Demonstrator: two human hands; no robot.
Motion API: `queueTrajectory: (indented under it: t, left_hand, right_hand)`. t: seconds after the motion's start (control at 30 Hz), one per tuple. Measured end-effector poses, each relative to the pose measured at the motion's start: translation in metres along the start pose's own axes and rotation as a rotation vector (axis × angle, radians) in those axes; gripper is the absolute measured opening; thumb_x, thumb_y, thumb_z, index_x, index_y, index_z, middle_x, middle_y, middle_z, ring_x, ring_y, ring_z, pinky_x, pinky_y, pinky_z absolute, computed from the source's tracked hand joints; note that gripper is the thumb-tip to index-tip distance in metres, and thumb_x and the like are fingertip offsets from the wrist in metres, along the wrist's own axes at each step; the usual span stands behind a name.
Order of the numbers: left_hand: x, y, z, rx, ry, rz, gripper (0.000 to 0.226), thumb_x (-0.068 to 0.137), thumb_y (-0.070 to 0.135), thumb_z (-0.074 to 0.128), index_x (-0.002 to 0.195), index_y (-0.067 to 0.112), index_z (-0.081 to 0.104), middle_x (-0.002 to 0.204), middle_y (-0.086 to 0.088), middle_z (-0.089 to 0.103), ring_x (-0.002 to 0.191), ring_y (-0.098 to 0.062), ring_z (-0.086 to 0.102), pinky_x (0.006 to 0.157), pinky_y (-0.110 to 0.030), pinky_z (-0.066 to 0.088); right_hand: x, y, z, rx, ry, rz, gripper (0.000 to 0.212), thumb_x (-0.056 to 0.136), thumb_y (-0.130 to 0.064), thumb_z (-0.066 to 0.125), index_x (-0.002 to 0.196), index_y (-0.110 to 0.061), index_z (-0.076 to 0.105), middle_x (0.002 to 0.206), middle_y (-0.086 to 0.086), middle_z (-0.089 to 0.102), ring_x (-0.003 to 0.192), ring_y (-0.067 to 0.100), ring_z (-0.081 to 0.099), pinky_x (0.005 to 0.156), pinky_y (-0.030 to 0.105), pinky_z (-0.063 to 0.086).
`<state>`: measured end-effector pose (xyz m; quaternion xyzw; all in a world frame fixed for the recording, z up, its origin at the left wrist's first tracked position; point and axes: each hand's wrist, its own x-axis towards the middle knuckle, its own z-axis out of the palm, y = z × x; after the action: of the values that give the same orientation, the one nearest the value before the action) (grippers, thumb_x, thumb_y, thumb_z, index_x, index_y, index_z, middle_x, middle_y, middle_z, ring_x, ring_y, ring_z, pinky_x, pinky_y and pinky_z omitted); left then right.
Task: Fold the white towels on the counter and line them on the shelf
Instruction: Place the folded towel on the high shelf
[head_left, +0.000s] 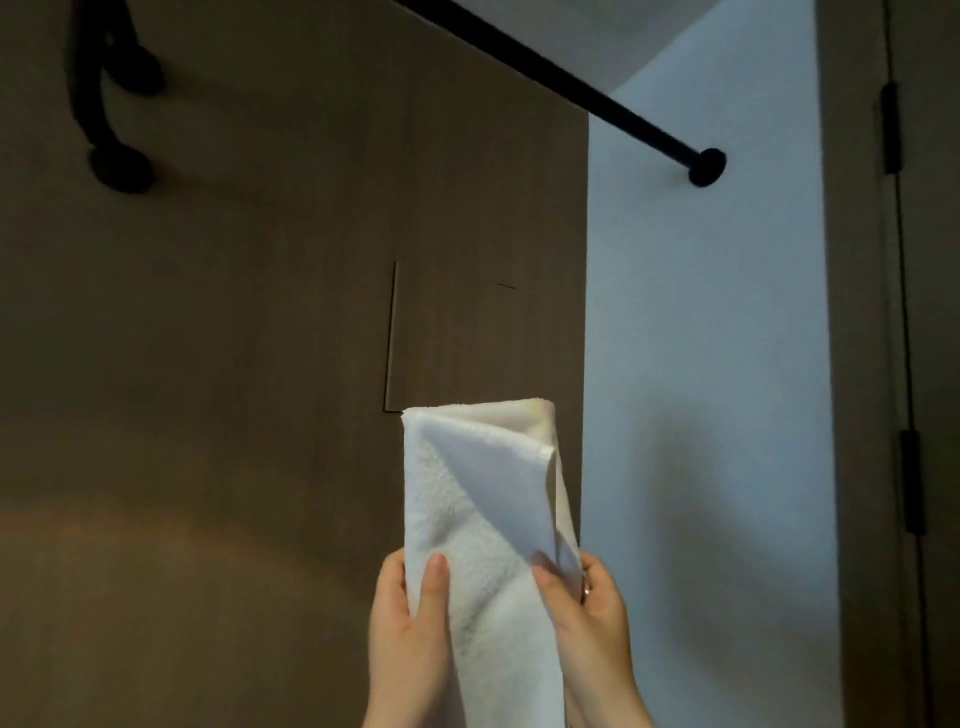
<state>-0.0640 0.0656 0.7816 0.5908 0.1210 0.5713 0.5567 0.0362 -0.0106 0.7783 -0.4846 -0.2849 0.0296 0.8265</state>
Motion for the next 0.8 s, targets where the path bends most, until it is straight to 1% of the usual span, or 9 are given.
queueTrajectory:
  t: [0.07, 0.13, 0.2, 0.3, 0.37, 0.43, 0.5, 0.67, 0.8]
  left_hand:
    - [-0.009, 0.007, 0.035, 0.015, 0.012, 0.036, 0.020, 0.092, 0.033, 0.051, 0.096, 0.014, 0.059, 0.078, 0.004, 0.066, 0.076, -0.004, 0.062, 0.061, -0.017, 0.045]
    - [-0.014, 0.018, 0.062, 0.006, 0.016, 0.068, 0.027, 0.088, 0.045, 0.054, 0.092, 0.018, 0.059, 0.074, 0.005, 0.068, 0.072, -0.005, 0.063, 0.062, -0.022, 0.046]
    - [-0.016, 0.038, 0.086, -0.056, -0.002, 0.057, 0.019, 0.091, 0.031, 0.057, 0.090, 0.012, 0.059, 0.068, 0.000, 0.066, 0.062, -0.002, 0.062, 0.055, -0.017, 0.048]
    - [-0.015, 0.053, 0.110, -0.068, -0.045, 0.099, 0.028, 0.083, 0.036, 0.064, 0.089, 0.009, 0.060, 0.066, -0.001, 0.064, 0.059, -0.004, 0.060, 0.053, -0.013, 0.046]
    - [-0.007, 0.055, 0.120, -0.065, -0.032, 0.124, 0.040, 0.067, 0.053, 0.063, 0.085, 0.017, 0.063, 0.068, 0.000, 0.066, 0.065, -0.011, 0.062, 0.061, -0.024, 0.048]
    - [0.000, 0.061, 0.131, -0.116, 0.021, 0.125, 0.042, 0.054, 0.061, 0.062, 0.075, 0.024, 0.064, 0.065, -0.002, 0.064, 0.065, -0.020, 0.061, 0.063, -0.034, 0.045]
    - [0.008, 0.061, 0.140, -0.176, 0.066, 0.139, 0.043, 0.050, 0.060, 0.062, 0.072, 0.022, 0.063, 0.058, -0.001, 0.059, 0.061, -0.023, 0.055, 0.062, -0.033, 0.040]
    - [0.037, 0.061, 0.144, -0.082, 0.000, 0.227, 0.045, 0.055, 0.063, 0.058, 0.078, 0.025, 0.061, 0.060, 0.003, 0.061, 0.061, -0.020, 0.056, 0.062, -0.033, 0.041]
    - [0.076, 0.072, 0.149, -0.034, -0.054, 0.310, 0.015, 0.089, 0.026, 0.061, 0.080, 0.014, 0.059, 0.059, 0.011, 0.064, 0.052, -0.001, 0.057, 0.047, -0.013, 0.043]
  right_hand:
    - [0.014, -0.017, -0.026, 0.008, 0.022, -0.022, 0.009, 0.083, -0.010, 0.068, 0.090, -0.008, 0.062, 0.078, 0.008, 0.063, 0.069, 0.014, 0.055, 0.056, 0.011, 0.044]
    - [0.027, -0.038, -0.044, 0.029, 0.041, -0.055, 0.008, 0.085, -0.011, 0.066, 0.081, -0.007, 0.061, 0.071, 0.003, 0.058, 0.066, 0.012, 0.050, 0.049, 0.005, 0.038]
    - [0.039, -0.058, -0.056, 0.039, 0.047, -0.085, 0.007, 0.086, -0.012, 0.064, 0.081, -0.009, 0.061, 0.074, -0.001, 0.060, 0.069, 0.007, 0.053, 0.052, 0.003, 0.039]
    - [0.053, -0.076, -0.067, 0.067, 0.041, -0.067, 0.009, 0.087, -0.017, 0.064, 0.084, -0.008, 0.061, 0.079, 0.000, 0.062, 0.075, 0.004, 0.054, 0.058, 0.011, 0.042]
    - [0.062, -0.082, -0.068, 0.084, 0.059, -0.044, 0.014, 0.086, -0.018, 0.066, 0.080, -0.007, 0.060, 0.074, 0.003, 0.059, 0.072, 0.011, 0.054, 0.060, 0.017, 0.039]
    - [0.069, -0.086, -0.064, 0.093, 0.100, -0.042, 0.017, 0.083, -0.014, 0.068, 0.077, -0.002, 0.058, 0.069, 0.004, 0.055, 0.068, 0.015, 0.050, 0.057, 0.014, 0.038]
    - [0.075, -0.089, -0.059, 0.121, 0.126, -0.036, 0.015, 0.082, -0.008, 0.069, 0.075, -0.001, 0.058, 0.068, 0.006, 0.054, 0.065, 0.014, 0.049, 0.054, 0.010, 0.041]
    - [0.098, -0.096, -0.049, 0.065, 0.135, -0.077, 0.014, 0.086, -0.018, 0.067, 0.079, -0.009, 0.058, 0.071, 0.002, 0.057, 0.068, 0.015, 0.053, 0.051, 0.011, 0.038]
    - [0.127, -0.111, -0.040, -0.011, 0.119, -0.206, 0.018, 0.086, -0.027, 0.065, 0.081, -0.011, 0.058, 0.074, 0.002, 0.060, 0.070, 0.014, 0.056, 0.061, 0.023, 0.042]
